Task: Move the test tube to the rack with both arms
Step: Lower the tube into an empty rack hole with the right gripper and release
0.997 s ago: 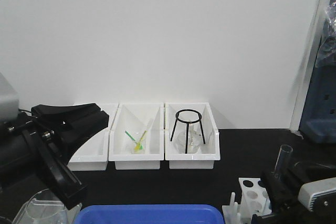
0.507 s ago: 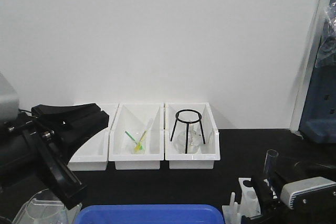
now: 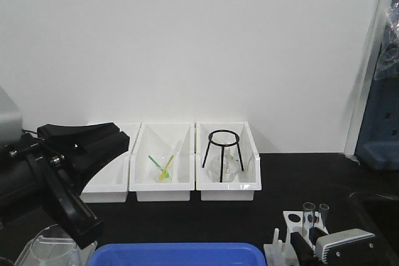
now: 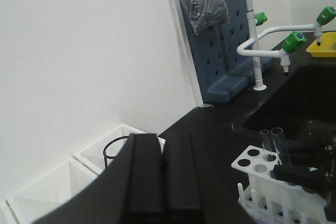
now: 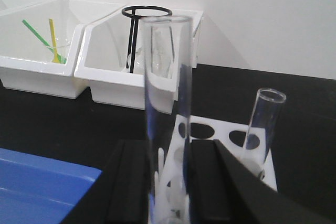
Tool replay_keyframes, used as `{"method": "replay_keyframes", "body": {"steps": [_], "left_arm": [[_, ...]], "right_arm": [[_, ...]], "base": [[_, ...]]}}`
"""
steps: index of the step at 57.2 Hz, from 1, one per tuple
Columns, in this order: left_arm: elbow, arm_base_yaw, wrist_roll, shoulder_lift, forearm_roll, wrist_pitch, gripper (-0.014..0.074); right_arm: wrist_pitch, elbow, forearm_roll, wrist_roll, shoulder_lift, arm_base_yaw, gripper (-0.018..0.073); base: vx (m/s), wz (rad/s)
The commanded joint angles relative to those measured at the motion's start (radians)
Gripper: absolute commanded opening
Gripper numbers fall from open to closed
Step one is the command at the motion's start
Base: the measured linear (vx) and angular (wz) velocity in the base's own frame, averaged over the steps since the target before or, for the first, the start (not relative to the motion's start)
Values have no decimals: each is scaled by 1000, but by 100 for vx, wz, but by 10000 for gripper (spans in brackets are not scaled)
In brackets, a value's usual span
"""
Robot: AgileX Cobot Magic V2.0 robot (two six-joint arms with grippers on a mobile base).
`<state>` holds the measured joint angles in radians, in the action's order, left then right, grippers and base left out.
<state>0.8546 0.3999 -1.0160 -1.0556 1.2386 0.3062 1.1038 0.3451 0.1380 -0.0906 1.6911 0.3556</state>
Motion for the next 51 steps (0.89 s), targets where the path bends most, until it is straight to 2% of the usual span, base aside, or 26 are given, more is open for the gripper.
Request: {"method": "replay_keyframes", "body": {"steps": [1, 14, 23, 30, 43, 51], "left_arm": [[27, 1, -8, 25, -32, 27, -7], [27, 1, -8, 25, -32, 26, -7], [27, 1, -8, 25, -32, 26, -7], [27, 1, -8, 25, -32, 26, -7], [27, 1, -8, 25, -32, 26, -7], [27, 1, -8, 25, -32, 26, -7]], "right_arm": [[117, 13, -21, 10, -12, -6, -8], [119, 13, -21, 10, 20, -6, 4], [117, 13, -17, 10, 23, -6, 68], [123, 13, -17, 10, 23, -6, 179], [132, 13, -35, 40, -1, -6, 454], [132, 13, -75, 52, -92, -6, 525]], "base": [[0, 0], [0, 0], [0, 0], [0, 0], [0, 0], [0, 0]]}}
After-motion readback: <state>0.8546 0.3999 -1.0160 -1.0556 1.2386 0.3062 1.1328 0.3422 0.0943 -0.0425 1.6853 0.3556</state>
